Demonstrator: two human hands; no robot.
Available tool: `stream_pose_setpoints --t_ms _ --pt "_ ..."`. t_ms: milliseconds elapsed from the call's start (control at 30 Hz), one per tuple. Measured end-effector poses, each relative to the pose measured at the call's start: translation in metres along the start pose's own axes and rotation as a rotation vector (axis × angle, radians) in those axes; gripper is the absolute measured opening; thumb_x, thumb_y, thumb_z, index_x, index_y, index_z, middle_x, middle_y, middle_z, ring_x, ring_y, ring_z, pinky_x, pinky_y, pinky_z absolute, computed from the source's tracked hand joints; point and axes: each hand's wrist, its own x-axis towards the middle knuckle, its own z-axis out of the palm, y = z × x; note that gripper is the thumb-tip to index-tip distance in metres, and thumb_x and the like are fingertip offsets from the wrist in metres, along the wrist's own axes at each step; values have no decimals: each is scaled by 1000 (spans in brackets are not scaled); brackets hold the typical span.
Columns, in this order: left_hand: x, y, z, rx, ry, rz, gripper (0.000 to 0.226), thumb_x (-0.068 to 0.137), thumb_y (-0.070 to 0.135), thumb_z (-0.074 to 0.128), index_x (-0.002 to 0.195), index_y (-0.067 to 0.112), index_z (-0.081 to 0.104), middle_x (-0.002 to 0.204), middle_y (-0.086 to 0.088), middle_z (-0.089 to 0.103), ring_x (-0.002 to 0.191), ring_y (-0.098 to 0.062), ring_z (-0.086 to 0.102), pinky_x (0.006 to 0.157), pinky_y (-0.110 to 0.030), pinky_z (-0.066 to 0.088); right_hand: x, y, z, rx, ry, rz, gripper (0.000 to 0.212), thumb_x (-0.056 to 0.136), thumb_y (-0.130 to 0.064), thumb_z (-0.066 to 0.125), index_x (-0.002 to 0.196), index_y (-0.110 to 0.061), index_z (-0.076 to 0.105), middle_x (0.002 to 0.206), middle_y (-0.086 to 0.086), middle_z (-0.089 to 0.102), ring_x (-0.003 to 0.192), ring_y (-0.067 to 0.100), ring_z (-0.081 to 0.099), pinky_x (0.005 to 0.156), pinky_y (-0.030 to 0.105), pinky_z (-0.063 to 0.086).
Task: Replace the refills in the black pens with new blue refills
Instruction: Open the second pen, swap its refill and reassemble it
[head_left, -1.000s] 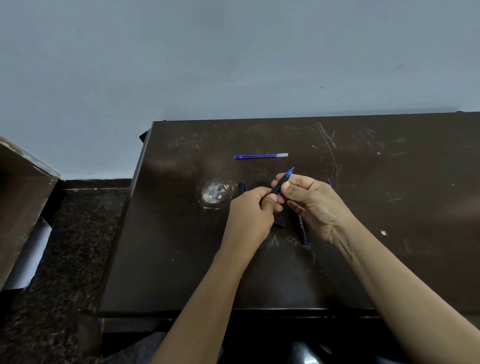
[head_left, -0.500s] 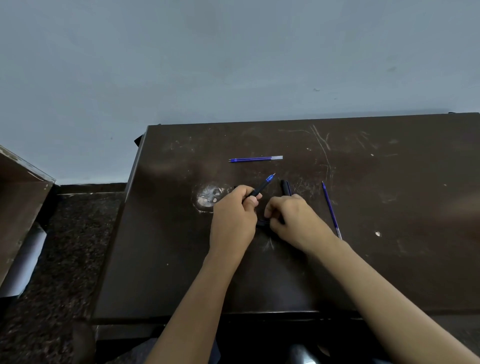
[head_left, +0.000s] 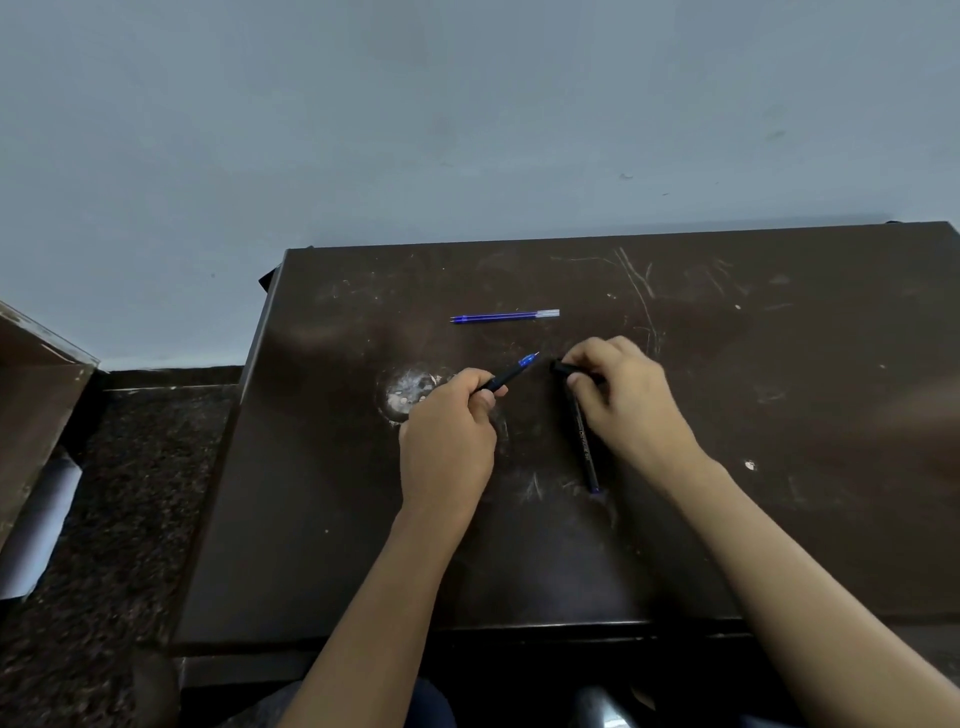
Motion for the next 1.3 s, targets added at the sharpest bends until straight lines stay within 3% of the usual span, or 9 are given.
stream_pose_setpoints --t_ms 100,233,433,567,733,900,1133,1300 --pt "1 1 3 -4 -8 -8 25 97 15 48 113 18 67 99 2 70 89 -13 58 91 -42 46 1 0 -4 53 123 4 18 82 -2 60 95 -13 67 95 5 59 83 15 56 81 25 45" --pt "-1 2 6 8 -8 15 24 96 16 49 112 19 67 96 2 70 84 -9 55 88 -39 47 2 1 -10 86 178 -8 22 80 1 63 94 -14 69 97 3 63 87 11 56 84 27 48" --pt "-1 1 7 32 -21 3 25 96 17 50 114 20 67 96 2 70 89 -12 58 90 -41 46 1 -4 -7 97 187 -60 25 78 5 64 94 -12 71 97 -2 61 87 6 56 83 17 47" --pt "-2 3 9 22 -36 13 24 95 17 52 113 21 67 94 3 70 92 -14 61 91 -45 46 0 -3 -6 75 172 -93 25 77 6 65 94 -12 71 96 -1 61 88 6 56 81 7 42" --pt "-3 4 12 33 -56 59 23 95 18 53 113 20 67 94 2 70 92 -17 62 92 -44 45 -2 -7 -2 68 87 -161 23 78 5 65 94 -9 73 96 4 63 87 12 58 80 9 43" --pt "-5 4 15 36 -37 119 20 94 16 54 110 17 67 89 -2 70 87 -21 63 87 -44 47 -4 -10 1 45 -35 -208 18 82 4 61 95 -6 69 96 4 60 83 10 53 75 1 34" --pt "-6 2 20 86 23 192 22 92 16 57 112 18 67 92 -1 71 88 -19 61 87 -44 47 -3 -8 -1 3 -143 -173 15 90 -4 52 97 -6 66 92 5 55 79 13 49 74 22 35" --pt "-7 1 25 132 57 253 25 90 15 61 115 17 68 91 -3 72 87 -19 62 84 -43 48 -3 -5 0 23 -174 -135 16 93 -8 49 98 -7 64 89 6 56 80 17 51 76 30 40"
